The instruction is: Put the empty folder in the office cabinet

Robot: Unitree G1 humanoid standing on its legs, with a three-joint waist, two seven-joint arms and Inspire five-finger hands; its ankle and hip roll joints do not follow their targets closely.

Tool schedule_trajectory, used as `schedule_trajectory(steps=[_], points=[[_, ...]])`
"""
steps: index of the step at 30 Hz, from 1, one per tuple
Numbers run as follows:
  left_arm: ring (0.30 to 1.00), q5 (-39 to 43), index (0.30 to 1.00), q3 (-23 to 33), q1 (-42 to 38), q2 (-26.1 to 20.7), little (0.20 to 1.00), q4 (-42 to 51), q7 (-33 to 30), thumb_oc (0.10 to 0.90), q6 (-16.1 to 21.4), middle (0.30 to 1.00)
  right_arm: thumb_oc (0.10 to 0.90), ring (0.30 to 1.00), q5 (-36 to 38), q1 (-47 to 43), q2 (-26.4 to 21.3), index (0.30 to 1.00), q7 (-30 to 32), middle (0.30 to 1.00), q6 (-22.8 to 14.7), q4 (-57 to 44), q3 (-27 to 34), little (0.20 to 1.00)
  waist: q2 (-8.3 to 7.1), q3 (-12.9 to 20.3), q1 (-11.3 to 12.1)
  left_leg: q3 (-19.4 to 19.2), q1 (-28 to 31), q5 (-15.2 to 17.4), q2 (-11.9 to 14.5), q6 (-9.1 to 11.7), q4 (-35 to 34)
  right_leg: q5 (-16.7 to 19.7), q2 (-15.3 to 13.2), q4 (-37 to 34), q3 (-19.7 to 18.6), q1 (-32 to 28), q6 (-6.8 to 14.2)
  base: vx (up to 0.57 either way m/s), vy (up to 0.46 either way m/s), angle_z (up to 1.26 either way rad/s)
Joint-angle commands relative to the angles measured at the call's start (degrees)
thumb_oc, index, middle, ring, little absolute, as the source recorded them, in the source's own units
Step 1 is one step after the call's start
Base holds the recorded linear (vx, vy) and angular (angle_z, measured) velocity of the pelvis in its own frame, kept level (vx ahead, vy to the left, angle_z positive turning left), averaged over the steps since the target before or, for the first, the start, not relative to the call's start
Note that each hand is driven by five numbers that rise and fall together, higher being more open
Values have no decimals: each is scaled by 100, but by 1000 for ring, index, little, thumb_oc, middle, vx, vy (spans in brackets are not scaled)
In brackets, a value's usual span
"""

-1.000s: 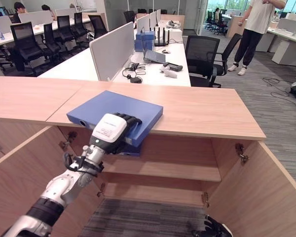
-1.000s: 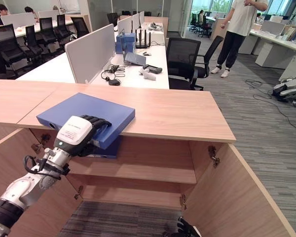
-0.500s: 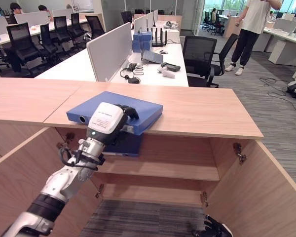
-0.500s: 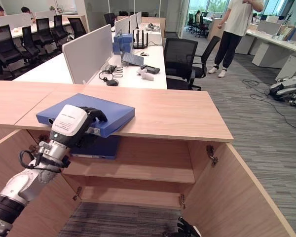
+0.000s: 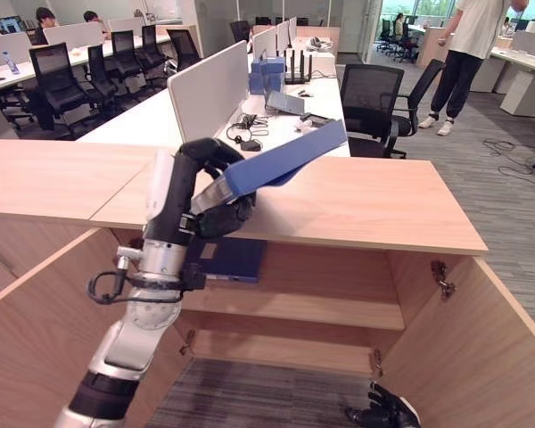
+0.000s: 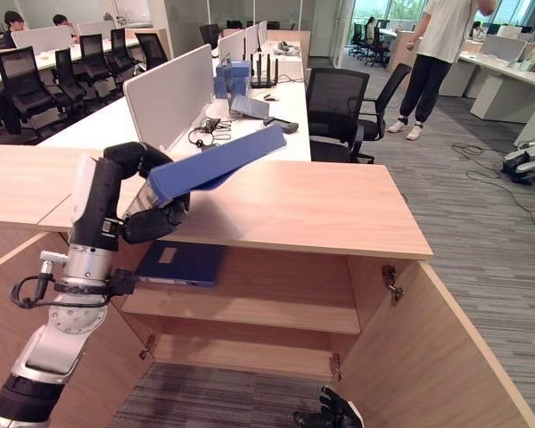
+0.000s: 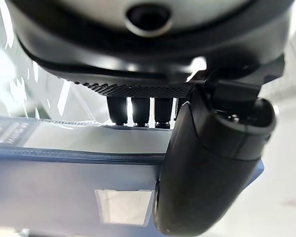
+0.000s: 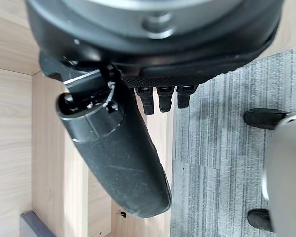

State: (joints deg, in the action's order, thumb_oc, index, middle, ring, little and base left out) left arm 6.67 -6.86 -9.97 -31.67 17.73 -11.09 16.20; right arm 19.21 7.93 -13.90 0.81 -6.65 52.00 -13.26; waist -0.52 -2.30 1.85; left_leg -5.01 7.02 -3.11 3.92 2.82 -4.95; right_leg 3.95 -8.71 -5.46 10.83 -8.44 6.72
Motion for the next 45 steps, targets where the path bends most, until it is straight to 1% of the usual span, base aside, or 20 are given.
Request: schedule_trajectory(steps=[1,3,4,7,12,15,18,19,20,21,22,24,31,34,35,37,38,40,42,45], points=[[300,1644,300,205,-911,139,300,606,544,400,486,300,800,900,42,-761,-164,900,-57,900,-199,-87,9,900,-2,-140,97,33,302,563,130,230,-5,-434,-198,128,-246,-179,347,0,0,0],[300,2957,300,-192,-979,282,300,868,1136,400,296,300,800,900,59,-880,-179,900,-97,900,-128,2,-67,900,28,-167,115,43,295,564,133,220,-5,-441,-186,162,-230,-179,337,-17,-10,0],[300,2966,300,-192,-984,281,300,862,1144,400,299,300,800,900,60,-883,-179,900,-98,900,-128,3,-64,900,28,-171,117,43,297,564,133,220,-5,-441,-186,162,-231,-181,337,-20,-13,6],[300,4137,300,-523,-1170,244,300,1141,1592,400,130,300,800,900,103,-983,-184,900,-166,900,-79,74,-146,900,59,-208,120,53,296,562,144,219,-5,-467,-173,206,-236,-178,331,-21,-19,8],[300,4660,300,-671,-1167,67,300,1243,1872,400,-2,300,800,900,131,-1020,-213,900,-238,900,-63,140,-179,900,83,-235,141,57,305,559,142,225,-5,-481,-156,220,-233,-181,326,0,0,0],[300,5080,300,-764,-1113,-180,300,1301,2081,400,-141,300,800,900,128,-1033,-248,900,-265,900,-62,195,-205,900,106,-249,151,55,356,618,159,233,-5,-537,-148,211,-227,-237,336,0,0,0],[300,5566,300,-828,-1088,-822,300,1330,2385,400,-414,300,800,900,190,-1052,-290,900,-304,900,-54,293,-162,900,139,-246,169,61,346,602,164,236,-5,-537,-138,222,-221,-240,341,0,0,0],[300,5812,300,-884,-1056,-1191,300,1337,2489,400,-568,300,800,900,207,-1061,-318,900,-321,900,-57,327,-186,900,158,-241,175,67,347,593,166,236,-5,-538,-136,237,-219,-236,341,0,0,0],[300,5897,300,-904,-1046,-1373,300,1336,2564,400,-612,300,800,900,235,-1082,-327,900,-328,900,-60,346,-187,900,162,-240,181,69,346,590,168,235,-5,-539,-135,246,-216,-237,340,0,0,0],[300,5902,300,-904,-1048,-1379,300,1332,2568,400,-611,300,800,900,236,-1084,-323,900,-329,900,-61,348,-188,900,157,-241,180,69,347,590,168,235,-5,-540,-135,246,-216,-237,340,0,0,0],[300,6072,300,-882,-966,-1745,300,1304,2663,400,-714,300,800,900,278,-1088,-343,900,-364,900,-68,355,-208,900,165,-232,189,64,349,585,163,231,-5,-536,-134,253,-206,-232,345,0,0,0],[300,6075,300,-804,-835,-2020,300,1231,2708,400,-761,300,800,900,349,-1089,-350,900,-378,900,-85,369,-205,900,167,-226,203,63,351,581,158,232,-5,-537,-132,268,-211,-226,345,0,0,0],[300,5805,300,-381,-50,-2287,300,807,2709,400,-809,300,800,900,540,-1068,-499,900,-349,900,-118,-23,-21,900,153,-242,266,67,338,572,155,228,-5,-535,-141,313,-199,-190,352,0,0,0],[300,5723,300,-113,310,-2240,300,759,2710,400,-829,300,800,900,641,-1021,-629,900,-308,900,-164,-450,149,900,152,-244,277,62,337,577,152,227,-5,-537,-147,315,-194,-185,359,0,0,0],[300,5697,300,92,628,-2150,300,656,2715,400,-829,300,800,900,786,-1023,-816,900,-237,900,-253,-1002,441,900,151,-254,286,63,333,578,140,219,-5,-539,-150,330,-195,-172,366,0,0,0],[300,5688,300,272,885,-2050,300,521,2700,400,-847,300,800,900,925,-992,-1004,900,-230,900,-345,-1528,667,900,143,-251,287,63,338,589,131,209,-5,-543,-160,332,-197,-176,368,0,0,0],[300,5711,300,374,1072,-1932,300,369,2680,400,-862,300,800,900,963,-963,-1238,900,-227,900,-385,-1964,830,900,145,-256,277,63,336,592,128,203,-5,-543,-166,336,-200,-166,368,0,0,0],[300,5671,300,431,1159,-1880,300,326,2682,400,-875,300,800,900,975,-939,-1320,900,-262,900,-383,-2104,905,900,141,-255,278,67,335,595,124,196,-5,-543,-168,338,-201,-162,367,0,0,0],[300,5617,300,564,1388,-1652,300,207,2703,400,-902,300,800,900,1123,-932,-1594,900,-354,900,-394,-2461,1105,900,126,-257,283,71,333,605,118,182,-5,-544,-179,336,-185,-165,368,0,0,0],[300,5560,300,706,1514,-1440,300,152,2693,400,-910,300,800,900,1273,-882,-1711,900,-435,900,-417,-2758,1313,900,112,-256,281,75,340,623,110,171,-5,-555,-182,327,-176,-180,366,0,0,0]])
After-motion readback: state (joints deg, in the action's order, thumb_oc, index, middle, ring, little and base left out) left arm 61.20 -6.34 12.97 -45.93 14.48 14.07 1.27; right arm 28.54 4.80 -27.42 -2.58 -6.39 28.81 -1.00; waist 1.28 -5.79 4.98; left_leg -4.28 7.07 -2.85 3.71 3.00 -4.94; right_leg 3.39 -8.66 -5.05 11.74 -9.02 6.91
